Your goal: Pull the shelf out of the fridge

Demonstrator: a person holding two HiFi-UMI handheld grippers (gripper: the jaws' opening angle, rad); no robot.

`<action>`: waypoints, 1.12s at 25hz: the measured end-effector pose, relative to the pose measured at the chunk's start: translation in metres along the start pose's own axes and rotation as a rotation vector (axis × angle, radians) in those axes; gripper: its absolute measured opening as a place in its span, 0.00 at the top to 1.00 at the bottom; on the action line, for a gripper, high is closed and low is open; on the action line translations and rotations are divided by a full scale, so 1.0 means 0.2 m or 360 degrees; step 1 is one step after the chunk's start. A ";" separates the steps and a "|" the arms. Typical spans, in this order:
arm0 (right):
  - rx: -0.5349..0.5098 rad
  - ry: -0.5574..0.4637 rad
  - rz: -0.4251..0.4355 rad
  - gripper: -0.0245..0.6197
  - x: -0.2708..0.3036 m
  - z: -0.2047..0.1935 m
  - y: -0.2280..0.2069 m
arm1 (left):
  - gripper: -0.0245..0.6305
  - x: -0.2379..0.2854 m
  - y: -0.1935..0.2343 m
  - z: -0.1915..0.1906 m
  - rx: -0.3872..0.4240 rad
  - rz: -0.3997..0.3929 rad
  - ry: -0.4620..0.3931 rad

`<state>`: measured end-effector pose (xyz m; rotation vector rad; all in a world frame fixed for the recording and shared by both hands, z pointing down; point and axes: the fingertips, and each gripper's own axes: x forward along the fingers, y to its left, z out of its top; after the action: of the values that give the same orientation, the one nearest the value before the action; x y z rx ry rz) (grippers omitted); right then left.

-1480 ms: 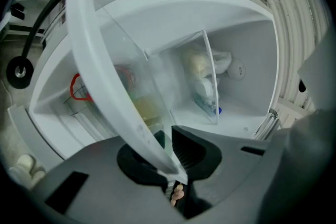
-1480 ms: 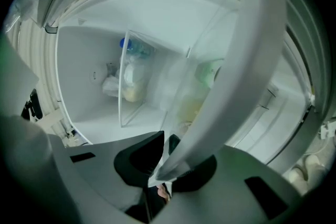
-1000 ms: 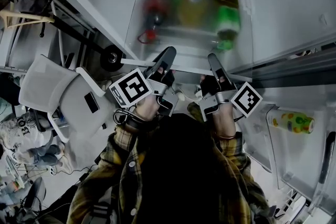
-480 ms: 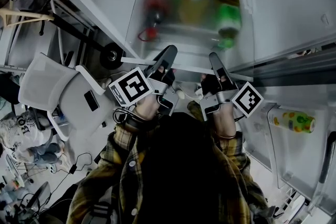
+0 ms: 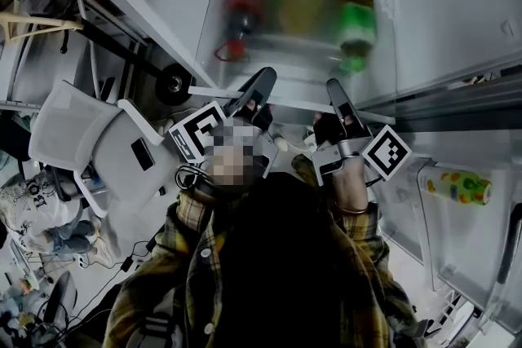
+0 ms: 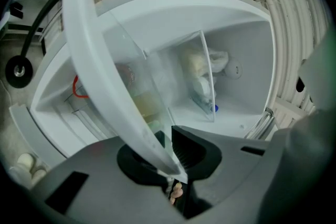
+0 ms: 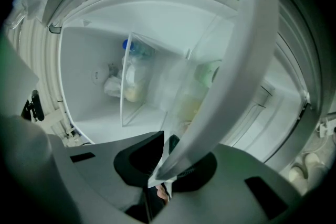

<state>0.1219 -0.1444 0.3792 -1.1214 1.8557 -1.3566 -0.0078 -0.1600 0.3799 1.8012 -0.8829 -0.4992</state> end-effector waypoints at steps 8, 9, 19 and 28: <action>0.0019 0.0009 0.0002 0.89 0.02 0.01 -0.01 | 0.88 0.02 0.01 0.00 -0.0005 0.0014 0.0002; 0.0018 0.0012 0.0001 0.89 0.02 0.01 -0.02 | 0.88 0.02 0.01 0.00 -0.0010 0.0008 -0.0001; 0.0012 0.0008 -0.0006 0.89 0.01 0.01 -0.01 | 0.88 0.02 0.00 0.00 0.0004 0.0007 0.0032; 0.0015 0.0009 0.0002 0.89 -0.01 0.00 0.00 | 0.88 0.01 -0.02 -0.01 -0.0004 -0.0053 0.0129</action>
<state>0.1222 -0.1434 0.3788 -1.1124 1.8522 -1.3677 -0.0029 -0.1591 0.3767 1.8236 -0.7977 -0.4449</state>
